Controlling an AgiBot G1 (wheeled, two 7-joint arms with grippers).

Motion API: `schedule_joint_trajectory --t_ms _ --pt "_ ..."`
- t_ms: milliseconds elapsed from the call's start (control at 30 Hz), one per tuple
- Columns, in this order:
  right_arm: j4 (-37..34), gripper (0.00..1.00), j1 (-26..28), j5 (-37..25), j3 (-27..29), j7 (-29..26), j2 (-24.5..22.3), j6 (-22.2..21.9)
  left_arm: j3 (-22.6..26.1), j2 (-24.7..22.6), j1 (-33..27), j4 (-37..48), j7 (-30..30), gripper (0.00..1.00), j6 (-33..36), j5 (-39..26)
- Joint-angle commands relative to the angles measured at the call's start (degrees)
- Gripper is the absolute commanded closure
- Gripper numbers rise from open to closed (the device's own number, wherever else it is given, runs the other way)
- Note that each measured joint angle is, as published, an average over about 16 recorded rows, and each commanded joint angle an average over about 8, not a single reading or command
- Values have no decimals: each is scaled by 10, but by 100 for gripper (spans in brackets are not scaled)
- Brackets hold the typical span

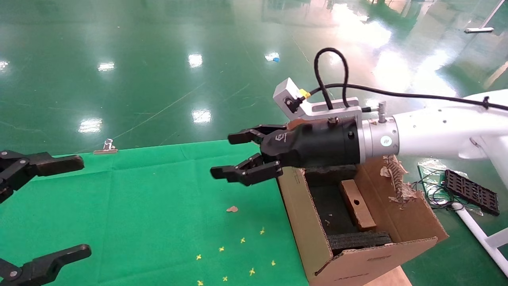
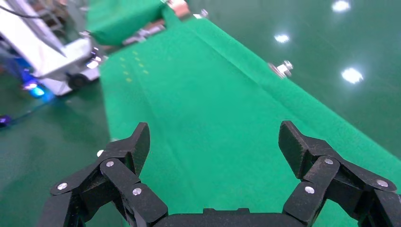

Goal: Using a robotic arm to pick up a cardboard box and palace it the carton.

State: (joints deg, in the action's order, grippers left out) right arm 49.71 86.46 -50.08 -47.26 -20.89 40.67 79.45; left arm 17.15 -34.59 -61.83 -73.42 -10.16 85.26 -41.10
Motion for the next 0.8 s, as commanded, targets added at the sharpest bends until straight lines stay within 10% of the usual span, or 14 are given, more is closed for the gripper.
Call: schedule_joint_trajectory --t_ms 33,800 --pt "22 0 -23 8 29 10 -5 6 0 0 0 0 0 0 0 0" --pt "251 0 -263 87 330 105 -59 66 1 0 0 0 0 0 0 1"
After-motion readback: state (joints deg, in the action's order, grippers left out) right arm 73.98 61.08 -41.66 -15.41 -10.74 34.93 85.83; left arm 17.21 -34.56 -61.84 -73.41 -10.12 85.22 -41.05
